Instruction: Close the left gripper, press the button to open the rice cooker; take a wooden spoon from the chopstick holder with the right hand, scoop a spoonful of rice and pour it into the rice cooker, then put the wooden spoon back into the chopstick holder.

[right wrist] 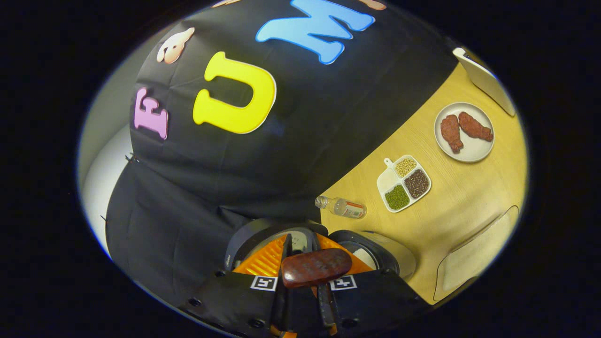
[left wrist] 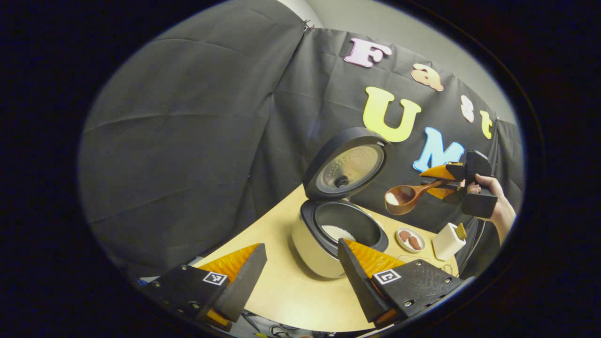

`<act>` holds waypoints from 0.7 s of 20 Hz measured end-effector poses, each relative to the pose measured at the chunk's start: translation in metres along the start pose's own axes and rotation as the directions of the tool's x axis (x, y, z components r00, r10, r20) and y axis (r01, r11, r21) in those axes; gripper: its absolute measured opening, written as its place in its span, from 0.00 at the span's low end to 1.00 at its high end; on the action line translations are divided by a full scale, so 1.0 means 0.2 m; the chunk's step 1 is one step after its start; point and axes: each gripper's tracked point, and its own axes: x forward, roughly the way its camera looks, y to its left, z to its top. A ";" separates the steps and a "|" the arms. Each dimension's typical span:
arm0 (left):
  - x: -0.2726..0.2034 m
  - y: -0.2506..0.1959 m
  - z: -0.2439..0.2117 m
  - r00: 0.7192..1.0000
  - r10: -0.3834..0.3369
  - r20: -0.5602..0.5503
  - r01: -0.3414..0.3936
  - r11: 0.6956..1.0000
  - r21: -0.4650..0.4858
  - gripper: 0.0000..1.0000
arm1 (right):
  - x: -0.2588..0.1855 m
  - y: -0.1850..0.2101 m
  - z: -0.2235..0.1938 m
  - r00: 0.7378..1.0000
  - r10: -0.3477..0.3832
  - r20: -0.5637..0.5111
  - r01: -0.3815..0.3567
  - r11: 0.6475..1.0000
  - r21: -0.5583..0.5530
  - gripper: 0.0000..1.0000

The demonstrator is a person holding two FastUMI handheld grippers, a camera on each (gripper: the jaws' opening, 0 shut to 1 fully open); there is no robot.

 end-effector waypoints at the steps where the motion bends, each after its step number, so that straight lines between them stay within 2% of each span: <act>1: 0.01 0.01 -0.01 1.000 0.007 -0.002 -0.007 1.000 0.000 0.96 | 0.03 0.01 -0.04 1.000 -0.007 -0.007 0.007 0.999 -0.048 0.22; 4: 0.00 0.05 -0.01 1.000 0.027 -0.009 -0.027 1.000 -0.004 0.96 | 0.09 0.04 -0.10 1.000 -0.023 -0.016 0.019 0.982 -0.189 0.22; 9: 0.01 0.08 -0.03 0.999 0.040 -0.019 -0.040 0.999 0.000 0.96 | 0.17 0.13 -0.19 1.000 -0.005 -0.006 0.002 0.919 -0.394 0.22; 14: 0.02 0.08 0.00 0.999 0.035 -0.013 -0.035 0.999 0.018 0.97 | 0.20 0.17 -0.26 1.000 -0.010 0.005 0.011 0.792 -0.611 0.22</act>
